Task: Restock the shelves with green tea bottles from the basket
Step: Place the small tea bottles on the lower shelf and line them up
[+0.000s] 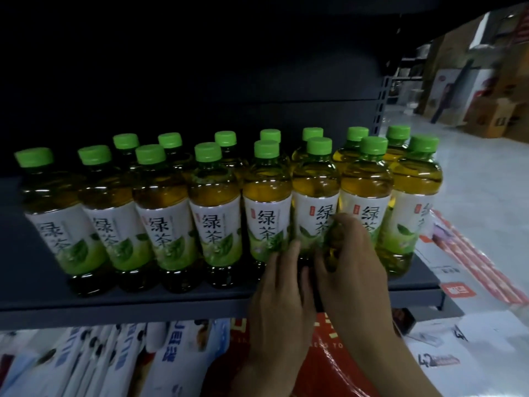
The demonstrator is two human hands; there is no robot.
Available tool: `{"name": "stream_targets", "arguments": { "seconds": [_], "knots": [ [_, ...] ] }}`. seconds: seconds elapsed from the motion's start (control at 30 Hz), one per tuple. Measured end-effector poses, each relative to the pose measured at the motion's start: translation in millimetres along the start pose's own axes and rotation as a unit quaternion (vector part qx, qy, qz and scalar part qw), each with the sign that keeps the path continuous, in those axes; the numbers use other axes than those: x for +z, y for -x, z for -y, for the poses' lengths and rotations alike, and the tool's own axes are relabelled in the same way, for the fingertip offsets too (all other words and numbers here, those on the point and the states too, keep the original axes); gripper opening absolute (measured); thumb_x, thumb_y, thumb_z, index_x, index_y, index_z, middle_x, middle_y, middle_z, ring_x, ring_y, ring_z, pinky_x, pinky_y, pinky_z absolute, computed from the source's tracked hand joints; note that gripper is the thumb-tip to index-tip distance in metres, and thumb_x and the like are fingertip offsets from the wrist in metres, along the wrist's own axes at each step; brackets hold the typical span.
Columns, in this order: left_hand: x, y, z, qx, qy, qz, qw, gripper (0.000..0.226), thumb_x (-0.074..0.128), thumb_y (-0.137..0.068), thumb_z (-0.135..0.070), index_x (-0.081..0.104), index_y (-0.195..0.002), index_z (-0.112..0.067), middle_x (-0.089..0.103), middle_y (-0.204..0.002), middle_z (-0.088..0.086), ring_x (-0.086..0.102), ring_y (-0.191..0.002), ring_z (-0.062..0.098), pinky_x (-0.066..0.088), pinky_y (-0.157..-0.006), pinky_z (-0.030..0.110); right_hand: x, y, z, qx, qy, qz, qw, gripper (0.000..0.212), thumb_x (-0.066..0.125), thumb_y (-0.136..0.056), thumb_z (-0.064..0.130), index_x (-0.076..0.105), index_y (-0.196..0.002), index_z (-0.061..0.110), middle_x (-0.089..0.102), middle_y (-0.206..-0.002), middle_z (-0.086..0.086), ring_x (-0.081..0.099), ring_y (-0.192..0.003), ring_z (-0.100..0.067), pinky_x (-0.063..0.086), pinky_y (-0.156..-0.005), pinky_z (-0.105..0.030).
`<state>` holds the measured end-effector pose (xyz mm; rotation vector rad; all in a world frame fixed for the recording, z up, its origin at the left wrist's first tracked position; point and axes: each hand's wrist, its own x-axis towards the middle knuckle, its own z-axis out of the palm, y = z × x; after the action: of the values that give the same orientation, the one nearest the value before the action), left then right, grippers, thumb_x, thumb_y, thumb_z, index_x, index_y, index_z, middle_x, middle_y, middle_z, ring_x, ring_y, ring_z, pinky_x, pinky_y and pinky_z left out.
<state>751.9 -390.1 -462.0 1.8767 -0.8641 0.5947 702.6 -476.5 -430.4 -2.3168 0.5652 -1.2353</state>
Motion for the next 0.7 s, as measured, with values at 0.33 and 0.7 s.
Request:
{"name": "stream_targets", "arguments": {
  "seconds": [0.33, 0.7],
  "knots": [
    [-38, -5, 38, -0.077, -0.027, -0.042, 0.996, 0.048, 0.057, -0.093, -0.014, 0.035, -0.131, -0.031, 0.046, -0.131, 0.005, 0.06, -0.108, 0.027, 0.057, -0.081, 0.039, 36, 14, 34, -0.036, -0.008, 0.06, 0.997, 0.057, 0.07, -0.086, 0.023, 0.03, -0.126, 0.032, 0.053, -0.121, 0.001, 0.067, -0.086, -0.024, 0.057, -0.058, -0.044],
    [-64, -8, 60, -0.15, 0.036, -0.073, 0.985, 0.037, 0.058, -0.087, -0.008, 0.054, -0.122, -0.019, 0.051, -0.109, -0.012, 0.049, -0.089, -0.003, 0.037, -0.078, 0.001, 65, 24, 60, -0.089, -0.03, 0.078, 0.993, 0.063, 0.073, -0.083, 0.022, 0.033, -0.13, 0.028, 0.058, -0.117, -0.001, 0.068, -0.083, -0.021, 0.057, -0.053, -0.036]
  ]
}}
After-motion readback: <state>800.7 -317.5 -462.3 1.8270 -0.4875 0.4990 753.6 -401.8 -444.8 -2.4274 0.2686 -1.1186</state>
